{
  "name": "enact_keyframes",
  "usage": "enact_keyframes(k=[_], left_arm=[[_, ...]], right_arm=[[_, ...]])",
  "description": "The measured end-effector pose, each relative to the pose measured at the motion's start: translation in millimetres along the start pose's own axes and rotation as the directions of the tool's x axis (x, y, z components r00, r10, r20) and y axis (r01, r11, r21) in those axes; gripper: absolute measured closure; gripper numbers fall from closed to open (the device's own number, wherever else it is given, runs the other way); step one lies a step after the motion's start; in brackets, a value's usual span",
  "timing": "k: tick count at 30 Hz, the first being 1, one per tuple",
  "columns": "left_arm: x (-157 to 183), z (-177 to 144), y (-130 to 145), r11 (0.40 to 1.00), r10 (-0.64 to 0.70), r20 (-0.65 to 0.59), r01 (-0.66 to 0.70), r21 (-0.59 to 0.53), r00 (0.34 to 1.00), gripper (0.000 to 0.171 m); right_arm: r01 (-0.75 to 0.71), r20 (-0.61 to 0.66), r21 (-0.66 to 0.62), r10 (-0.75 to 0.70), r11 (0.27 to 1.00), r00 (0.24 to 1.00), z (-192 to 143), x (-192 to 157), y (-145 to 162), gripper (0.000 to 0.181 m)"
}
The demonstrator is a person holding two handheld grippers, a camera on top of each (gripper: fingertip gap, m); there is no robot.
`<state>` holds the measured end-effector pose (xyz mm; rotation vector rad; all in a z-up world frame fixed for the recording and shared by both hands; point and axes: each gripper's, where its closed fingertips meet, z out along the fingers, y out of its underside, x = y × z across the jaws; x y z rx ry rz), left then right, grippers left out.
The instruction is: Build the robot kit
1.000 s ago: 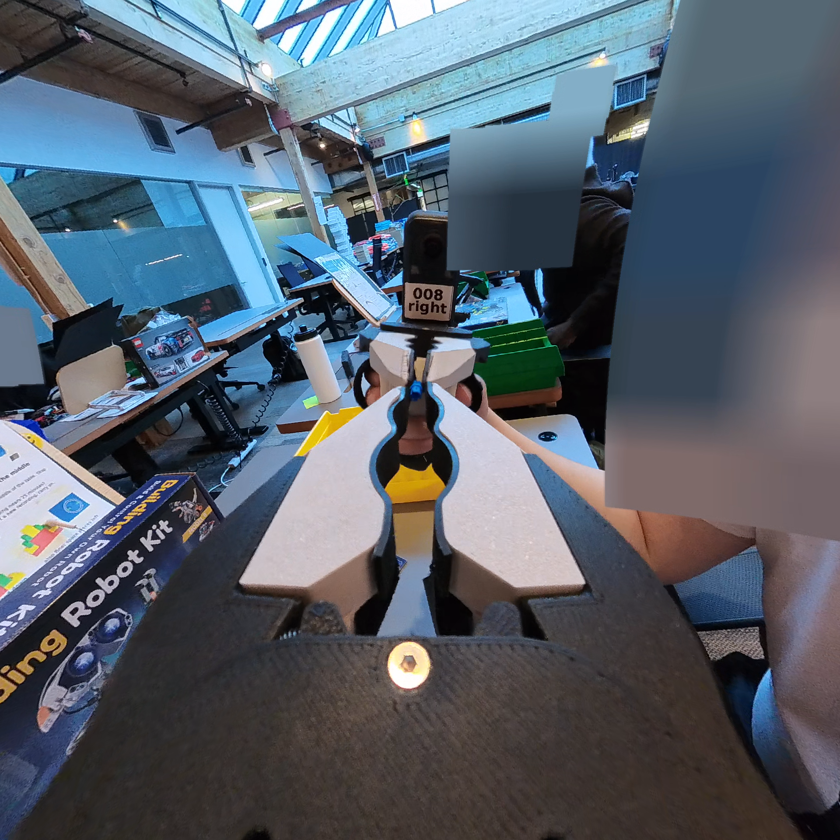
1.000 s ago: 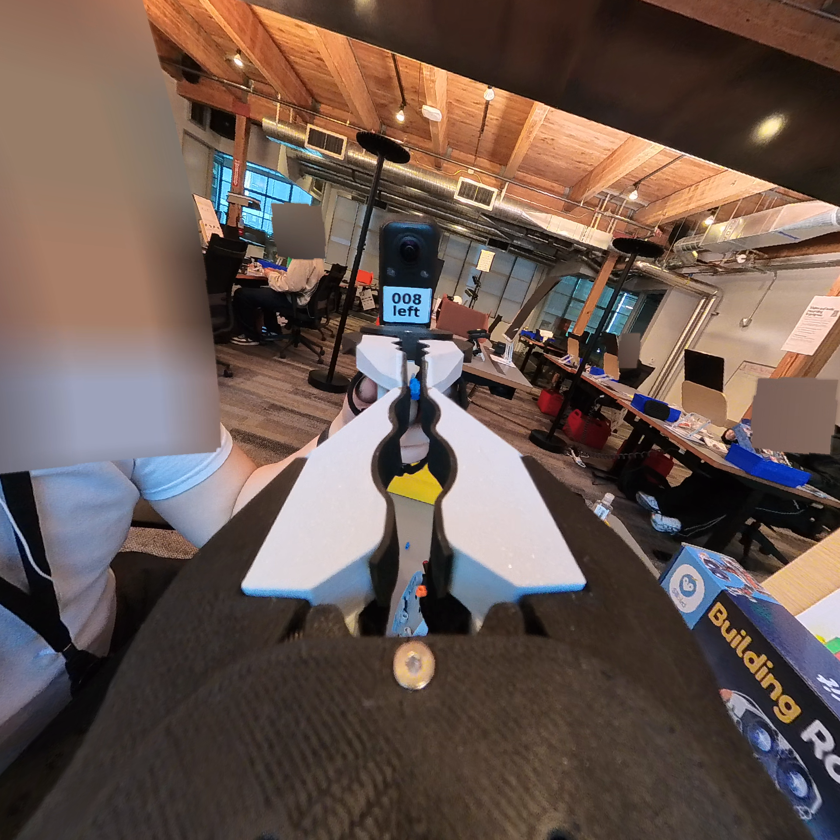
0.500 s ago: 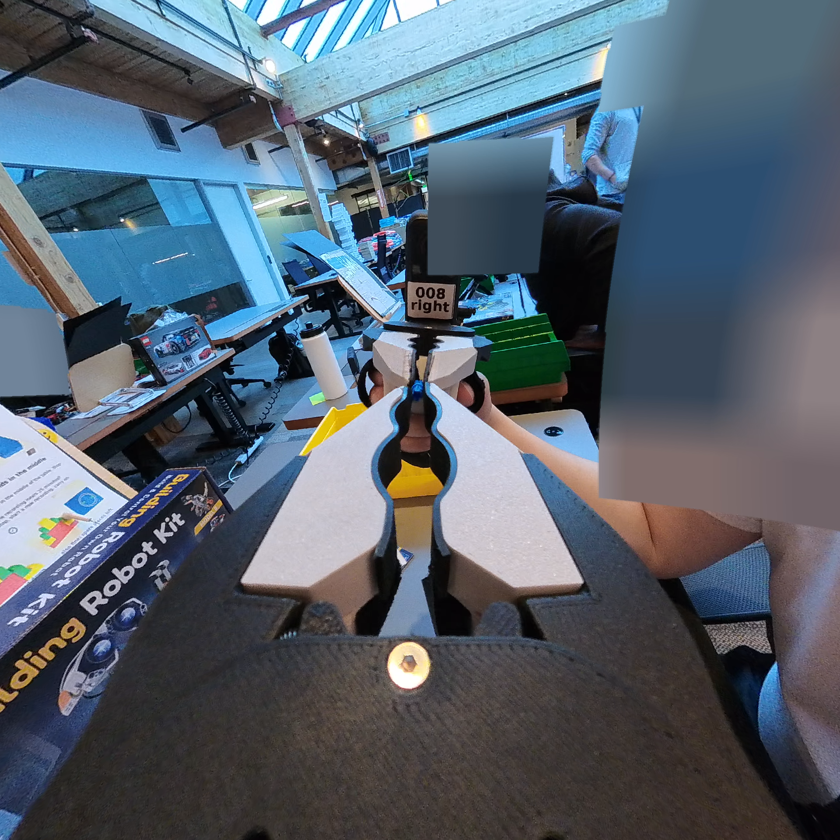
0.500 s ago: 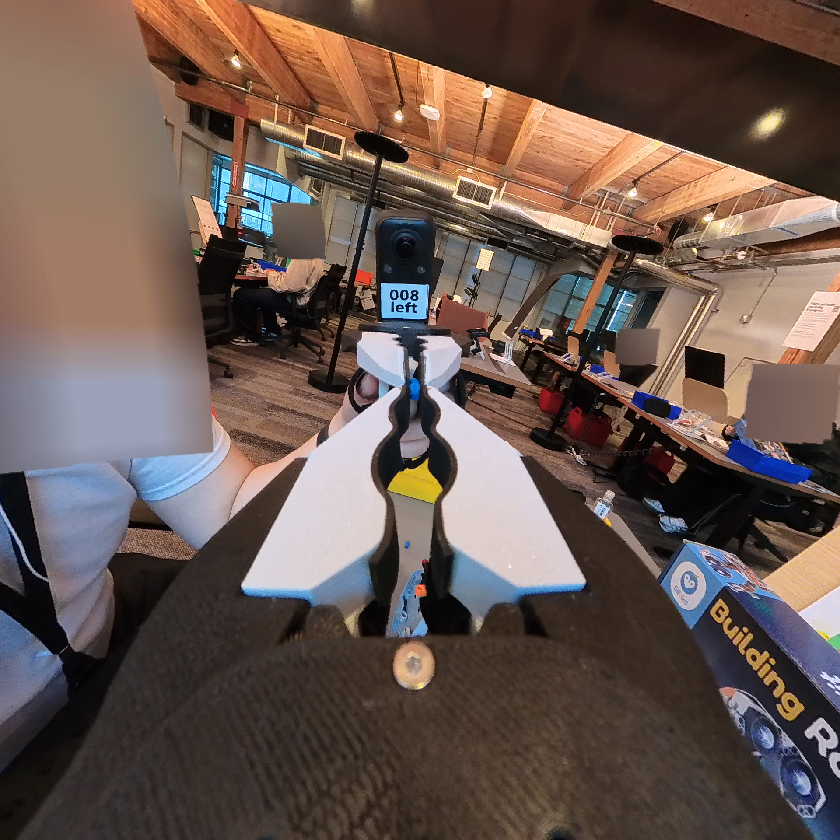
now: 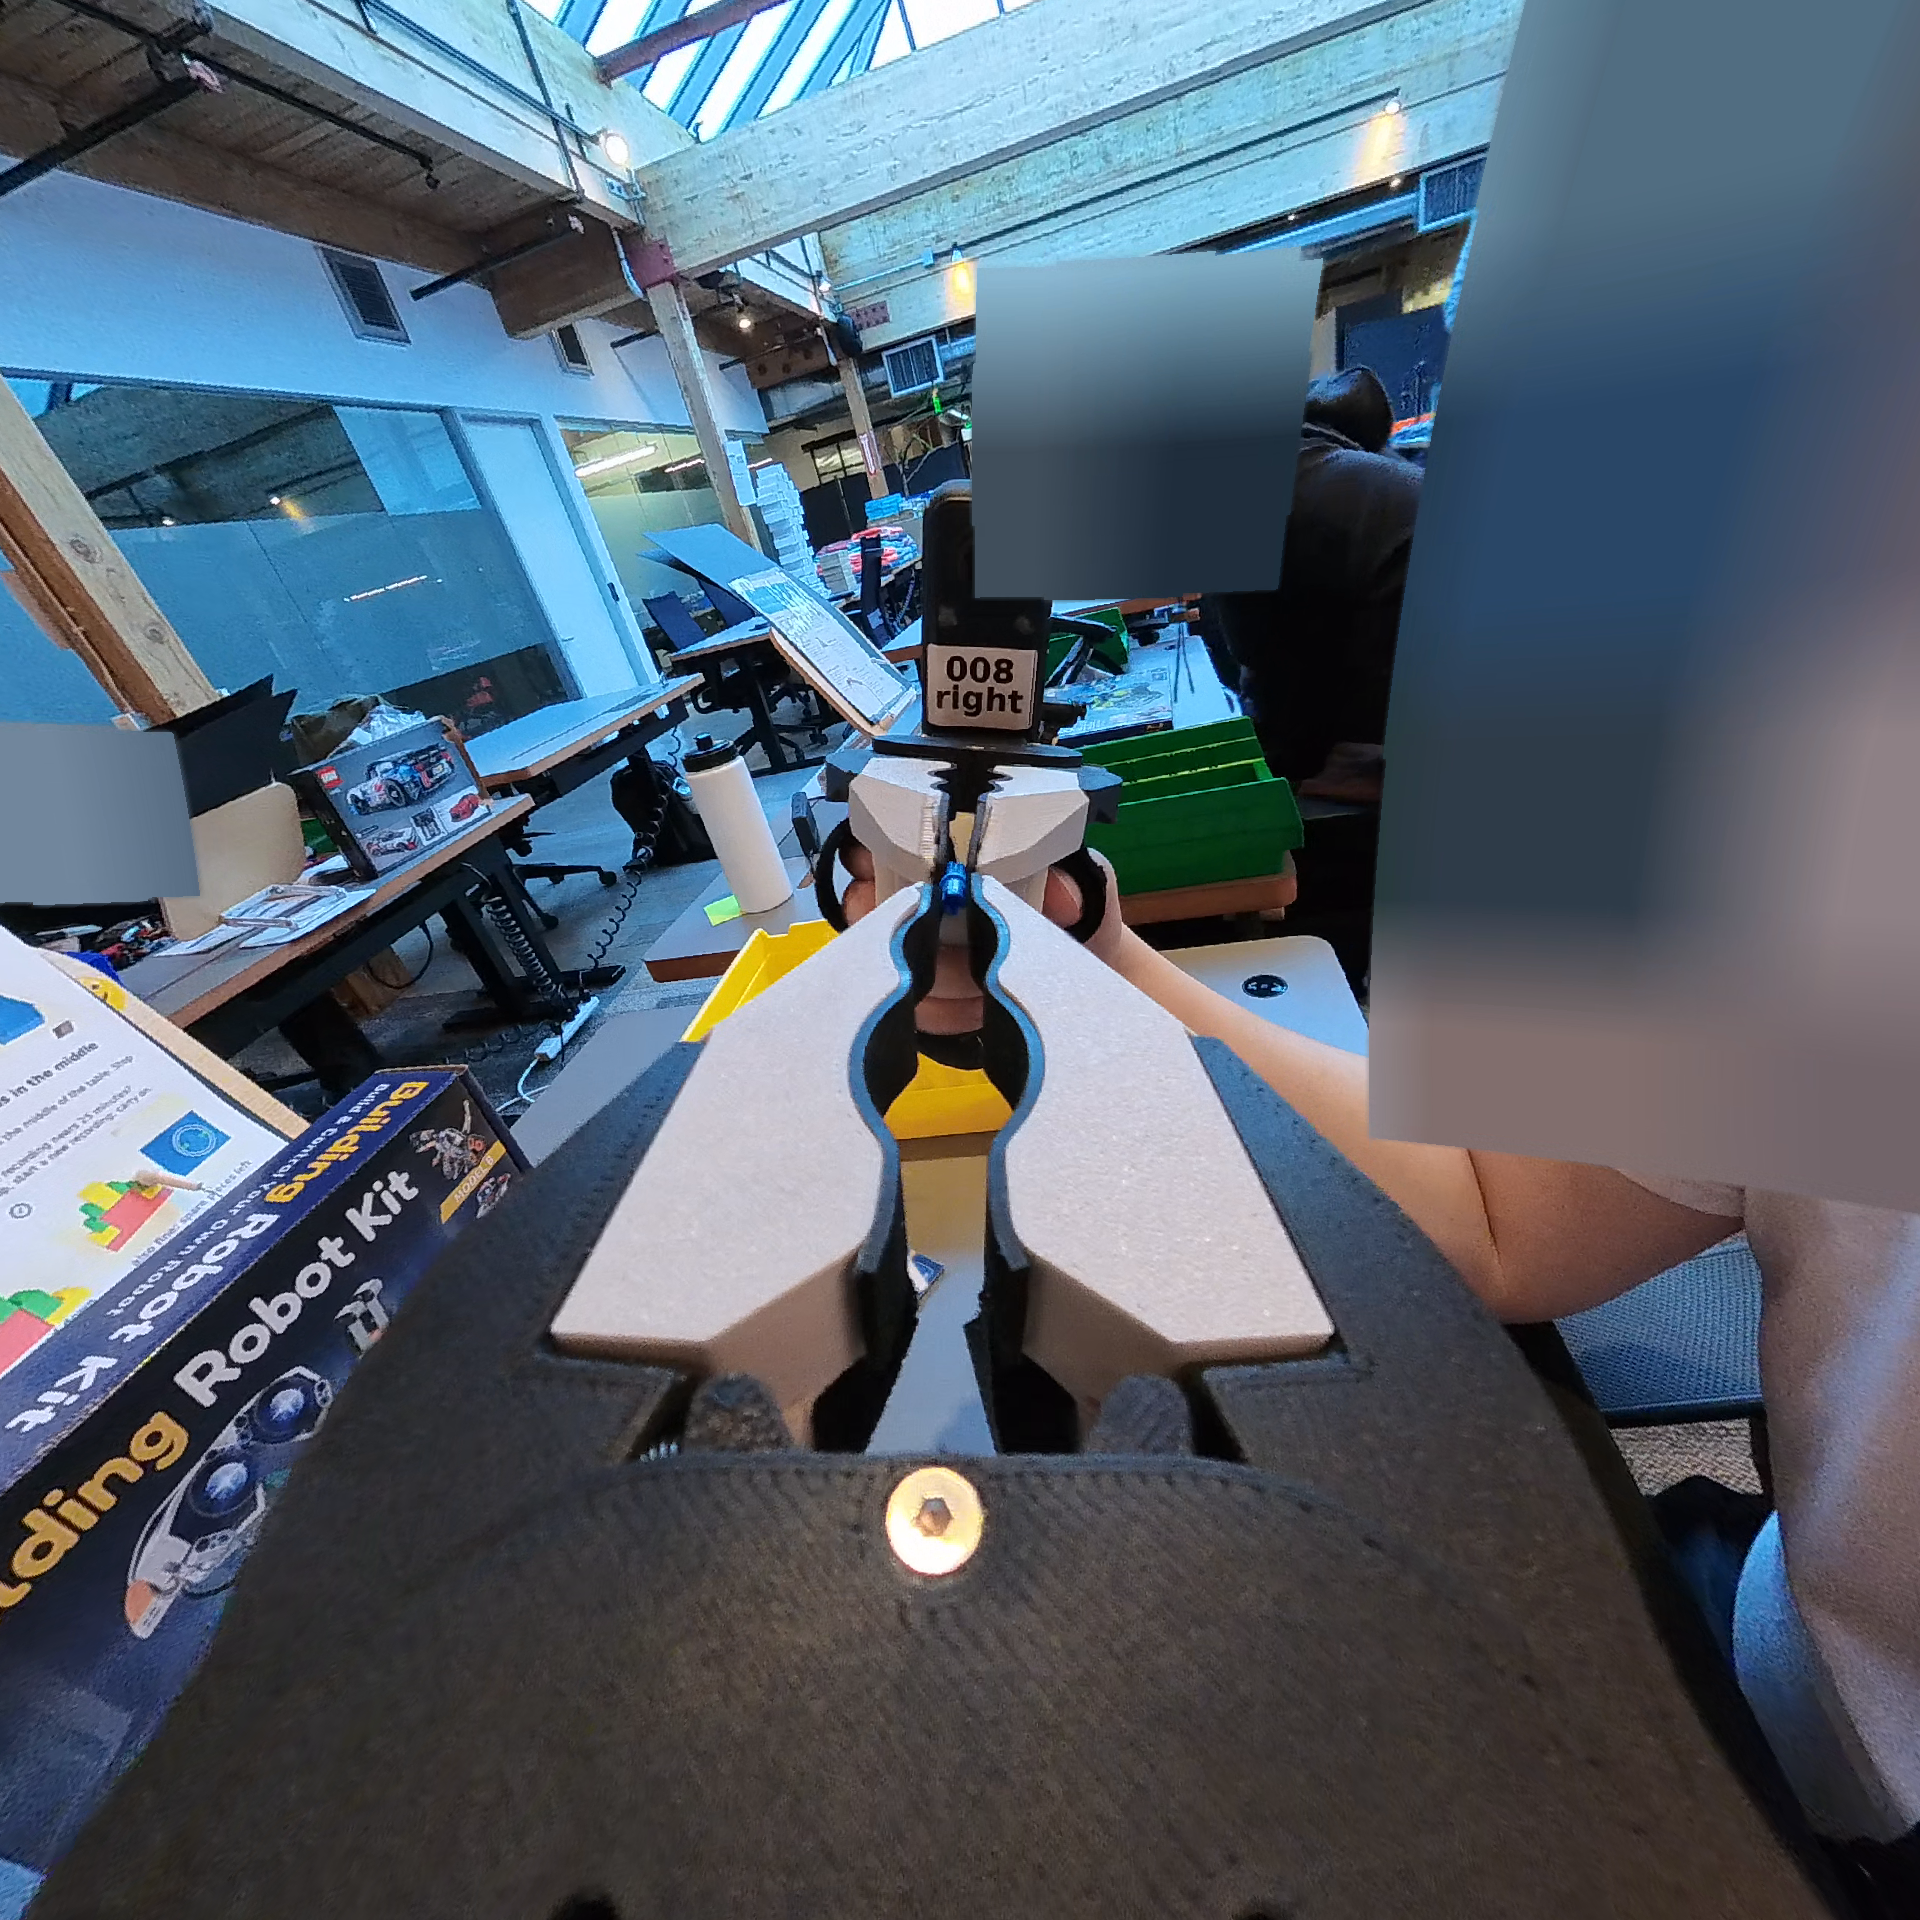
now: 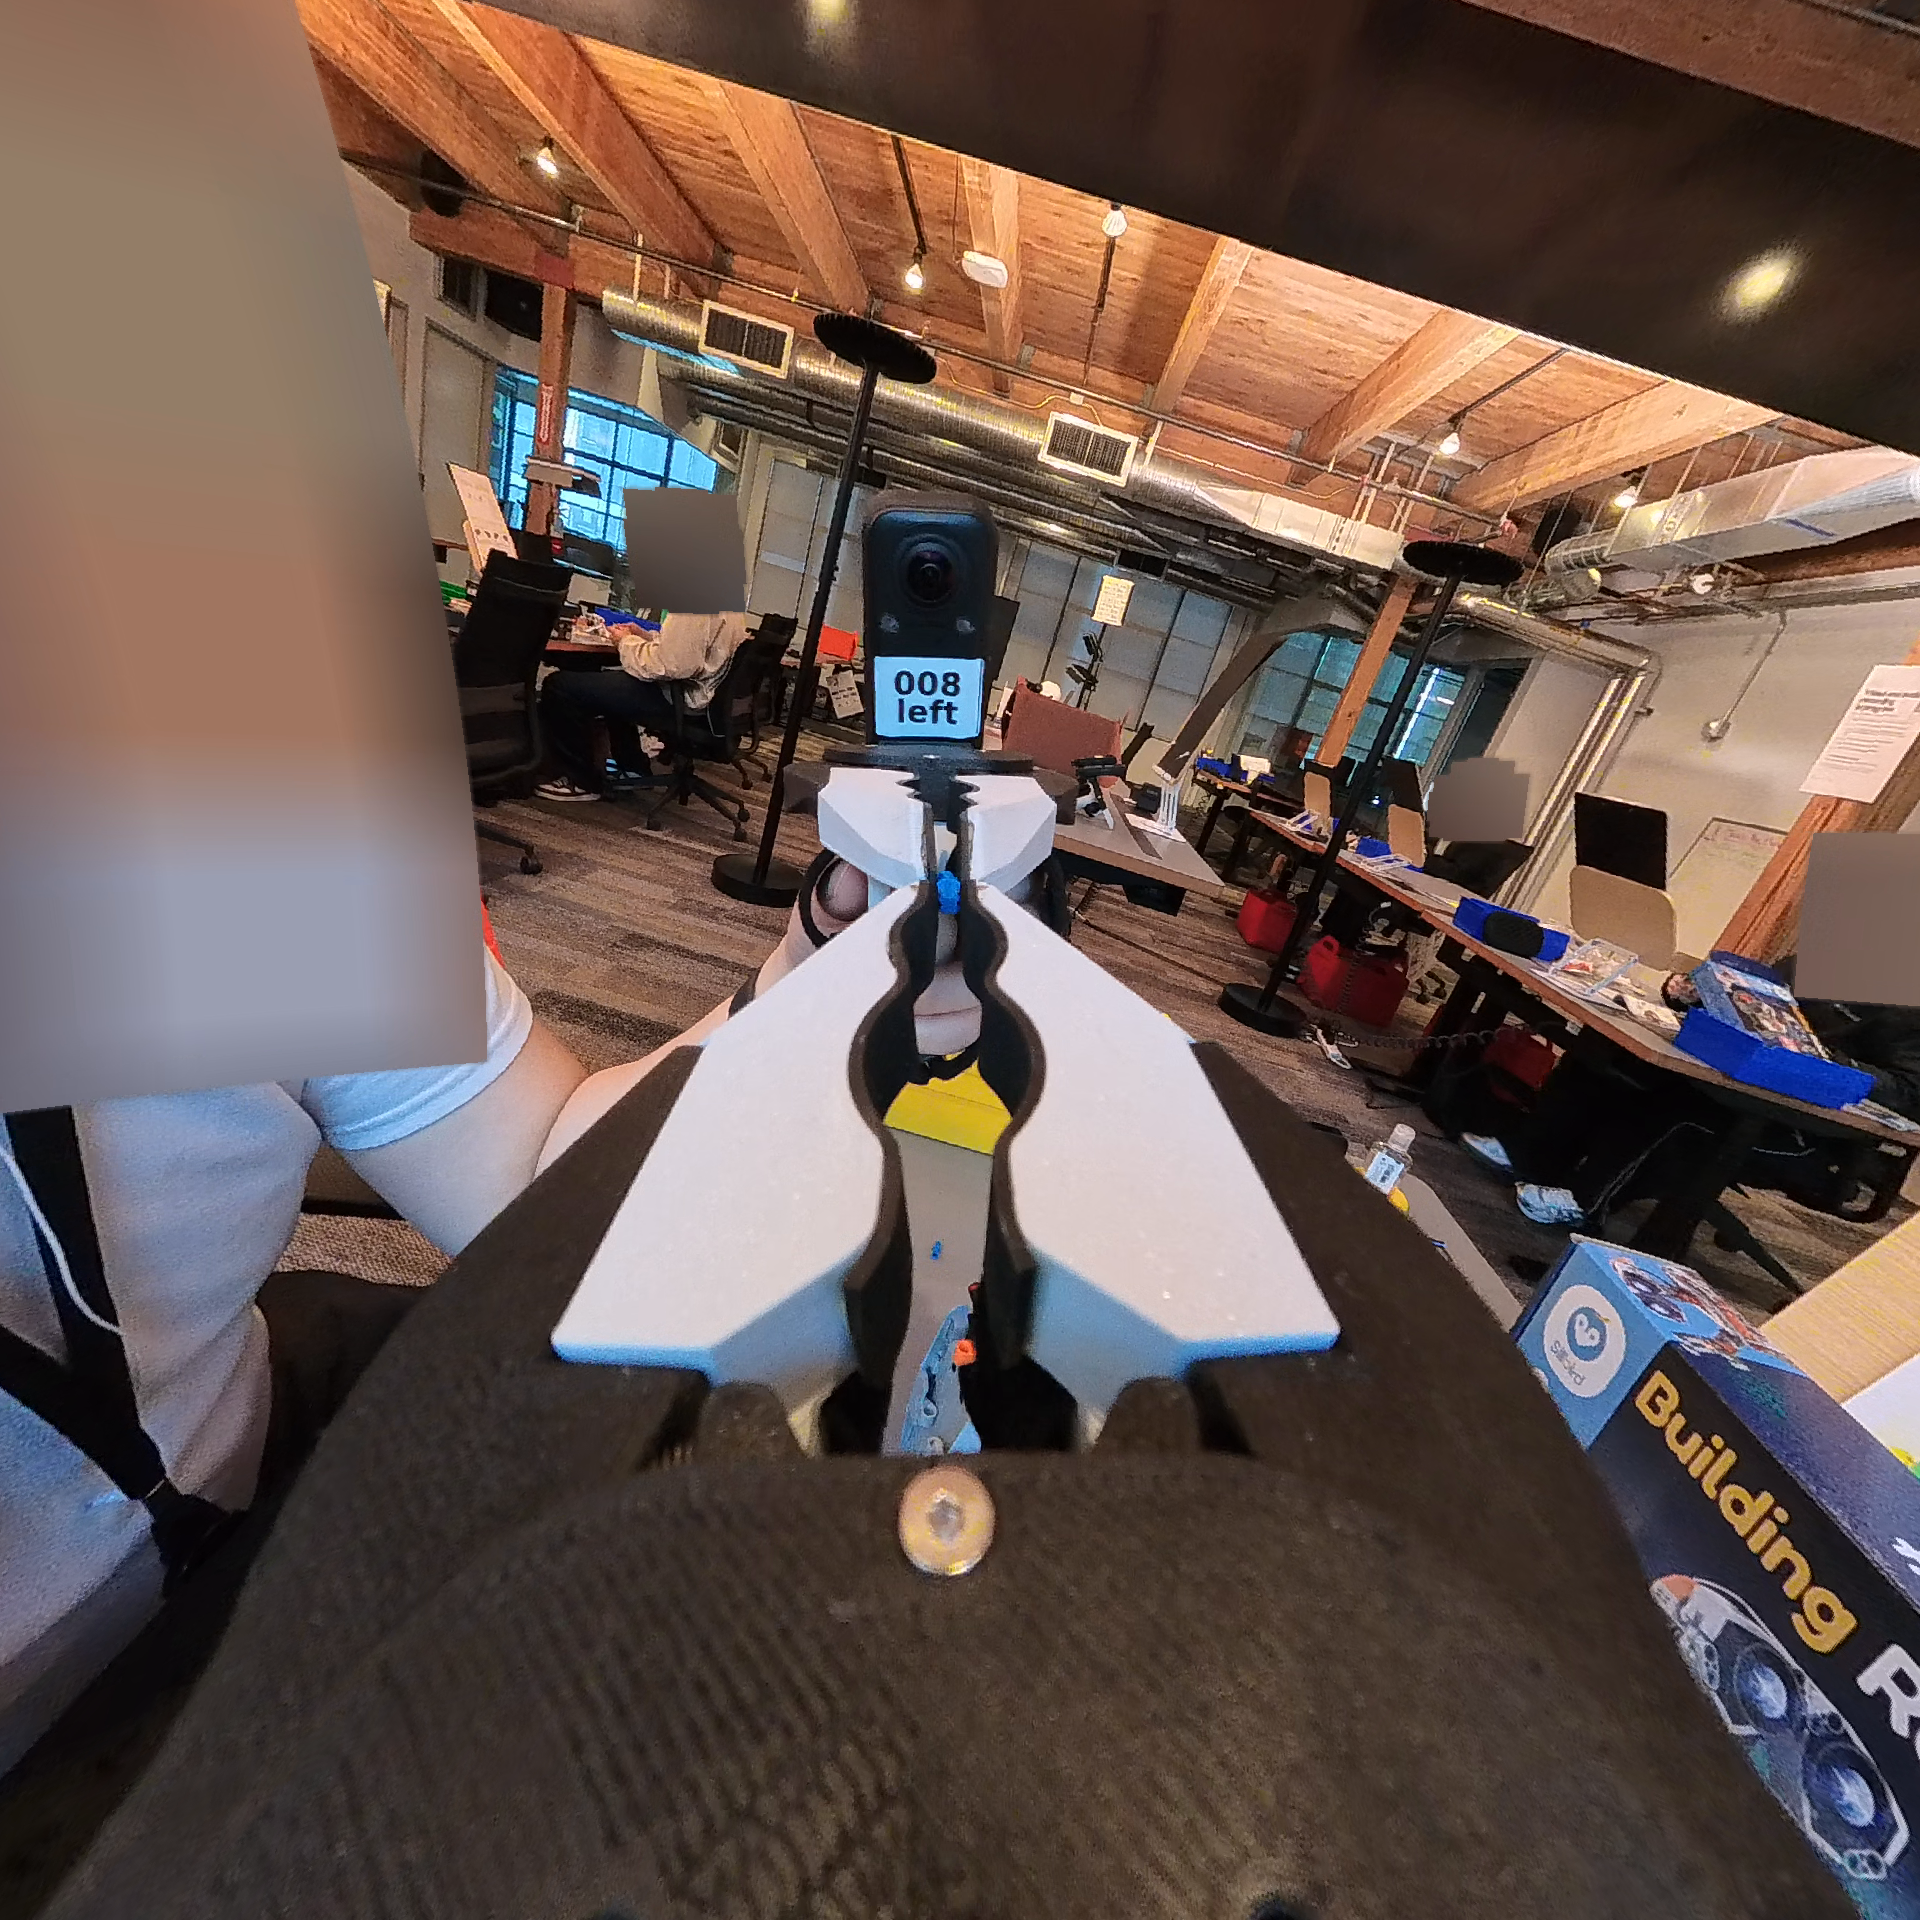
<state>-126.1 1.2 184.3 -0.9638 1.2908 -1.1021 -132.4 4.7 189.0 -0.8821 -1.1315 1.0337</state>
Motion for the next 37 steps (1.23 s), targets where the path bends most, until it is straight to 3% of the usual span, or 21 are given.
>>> enact_keyframes(k=[13, 18, 19, 21, 23, 26, 29, 32, 37], left_arm=[[-2, 0, 3, 1.0, -0.007, -0.007, 0.007, -0.01, 1.0, 0.169], [-8, -7, 7, 0.998, -0.002, 0.018, 0.003, -0.055, 1.0, 0.169], [-9, -12, 5, 0.999, -0.011, 0.021, 0.012, -0.052, 1.0, 0.169], [-11, -26, 0, 0.999, -0.036, 0.019, 0.037, -0.036, 0.999, 0.169], [-14, -38, -2, 0.997, -0.062, 0.026, 0.063, -0.034, 0.998, 0.169], [-20, -51, -4, 0.998, -0.065, 0.047, 0.066, -0.025, 0.997, 0.17], [-22, -56, -3, 0.997, -0.072, 0.043, 0.073, -0.028, 0.996, 0.169], [-23, -56, 3, 0.995, -0.073, 0.043, 0.076, -0.059, 0.996, 0.169], [-23, -60, 10, 0.992, -0.071, 0.039, 0.075, -0.099, 0.997, 0.169]], right_arm=[[-0.006, 0.013, 0.011, 0.006, 1.0, 1.0, 1, 2, 3, 0.178], [0.072, -0.057, -0.011, -0.073, 0.997, 0.996, -7, 14, 7, 0.172], [0.079, -0.079, -0.04, -0.082, 0.996, 0.994, -18, 18, 14, 0.172], [0.028, -0.162, -0.229, -0.067, 0.973, 0.985, -45, 40, 63, 0.163], [-0.15, -0.226, -0.417, 0.057, 0.897, 0.972, -75, 54, 131, 0.16], [-0.382, -0.303, -0.584, 0.244, 0.717, 0.921, -107, 53, 221, 0.157], [-0.453, -0.334, -0.745, 0.314, 0.49, 0.889, -125, 33, 286, 0.16], [-0.413, -0.319, -0.867, 0.324, 0.28, 0.89, -132, 13, 321, 0.16], [-0.259, -0.215, -0.95, 0.24, 0.172, 0.947, -119, 5, 333, 0.161]])
